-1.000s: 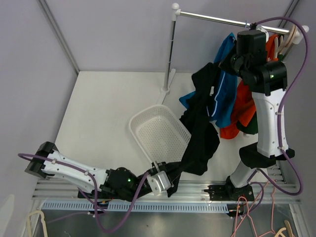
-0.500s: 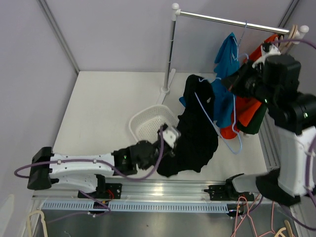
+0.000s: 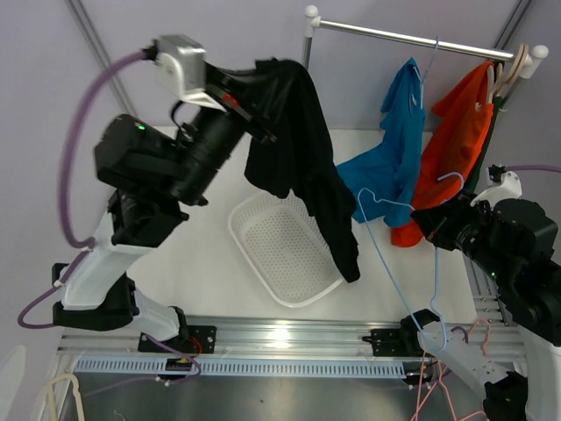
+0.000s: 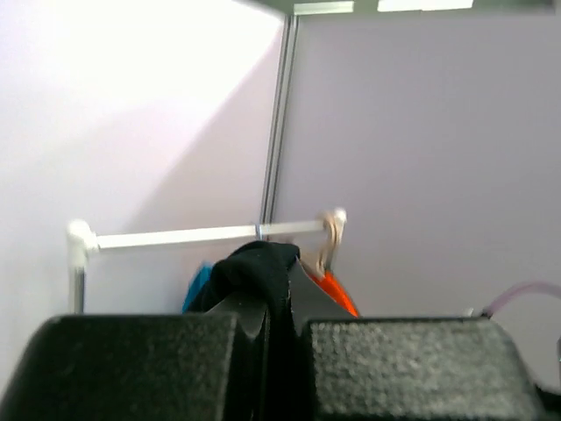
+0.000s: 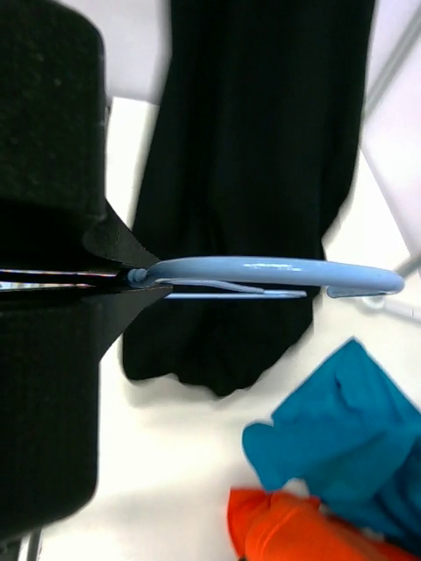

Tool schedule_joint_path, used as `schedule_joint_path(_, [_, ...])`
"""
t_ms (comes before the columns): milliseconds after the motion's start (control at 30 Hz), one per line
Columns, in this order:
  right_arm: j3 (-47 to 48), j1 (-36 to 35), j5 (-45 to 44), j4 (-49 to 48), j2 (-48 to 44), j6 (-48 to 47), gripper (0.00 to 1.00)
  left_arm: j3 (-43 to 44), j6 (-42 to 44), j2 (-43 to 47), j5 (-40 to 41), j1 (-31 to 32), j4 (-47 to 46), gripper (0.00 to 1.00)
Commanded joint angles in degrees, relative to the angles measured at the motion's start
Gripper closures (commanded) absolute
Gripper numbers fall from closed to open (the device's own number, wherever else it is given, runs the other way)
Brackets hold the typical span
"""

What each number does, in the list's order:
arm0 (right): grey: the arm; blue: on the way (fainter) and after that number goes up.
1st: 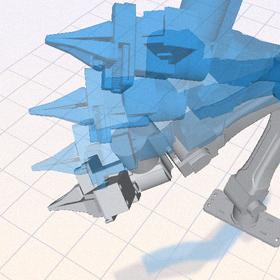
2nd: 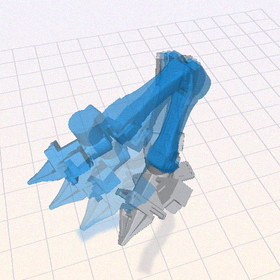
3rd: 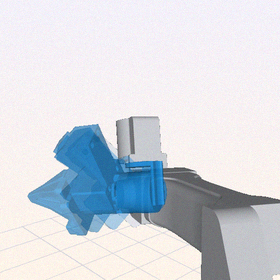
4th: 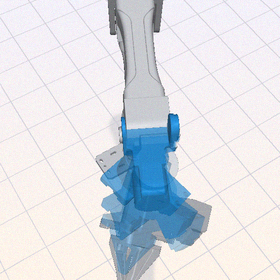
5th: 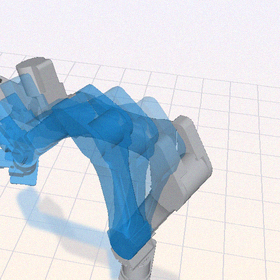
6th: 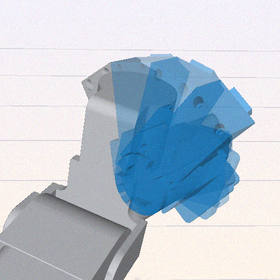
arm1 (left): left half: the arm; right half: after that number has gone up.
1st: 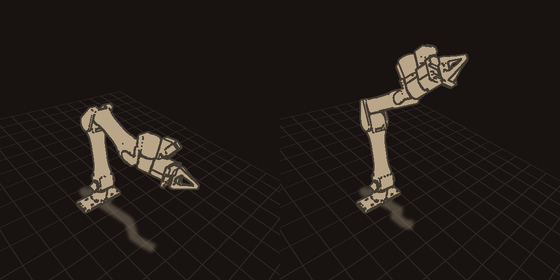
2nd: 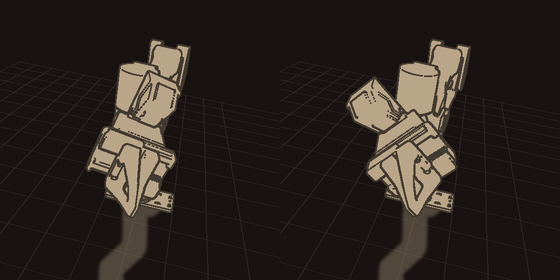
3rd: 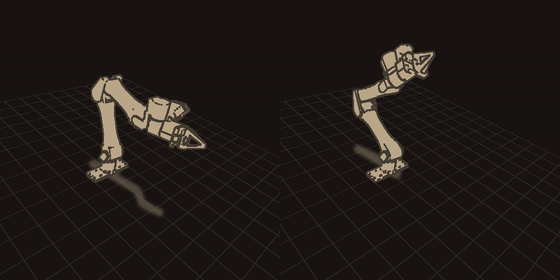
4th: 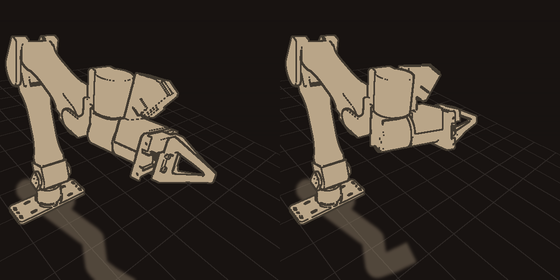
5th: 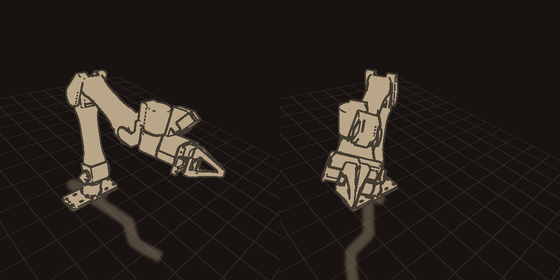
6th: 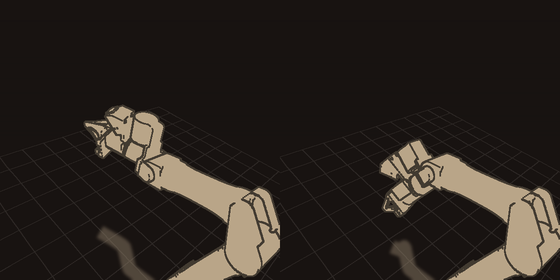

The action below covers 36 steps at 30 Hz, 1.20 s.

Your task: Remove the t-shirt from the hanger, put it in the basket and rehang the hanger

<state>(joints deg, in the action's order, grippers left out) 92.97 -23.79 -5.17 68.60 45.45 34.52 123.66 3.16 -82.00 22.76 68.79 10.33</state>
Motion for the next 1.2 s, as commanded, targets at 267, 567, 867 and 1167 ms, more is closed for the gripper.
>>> schedule_joint_path(267, [-5.2, -0.1, -16.0, -0.5, -7.4, 0.8, 1.0, -7.0, -1.9, 3.7, -9.8, -10.6, 1.9, 0.99])
schedule_joint_path(567, [-11.1, 0.3, -11.6, 8.1, -10.7, 3.4, 1.0, -64.9, -25.6, 15.9, -6.6, -10.9, -15.1, 0.99])
schedule_joint_path(867, [-14.7, 4.2, 4.1, 9.1, -19.3, -2.1, 1.0, -67.9, -44.5, -2.8, -2.5, -10.9, 7.3, 0.99])
schedule_joint_path(1167, [-15.5, 7.4, 22.8, 8.2, -19.4, -9.5, 1.0, -71.3, -46.2, -13.5, -21.2, -20.6, -0.1, 0.99])
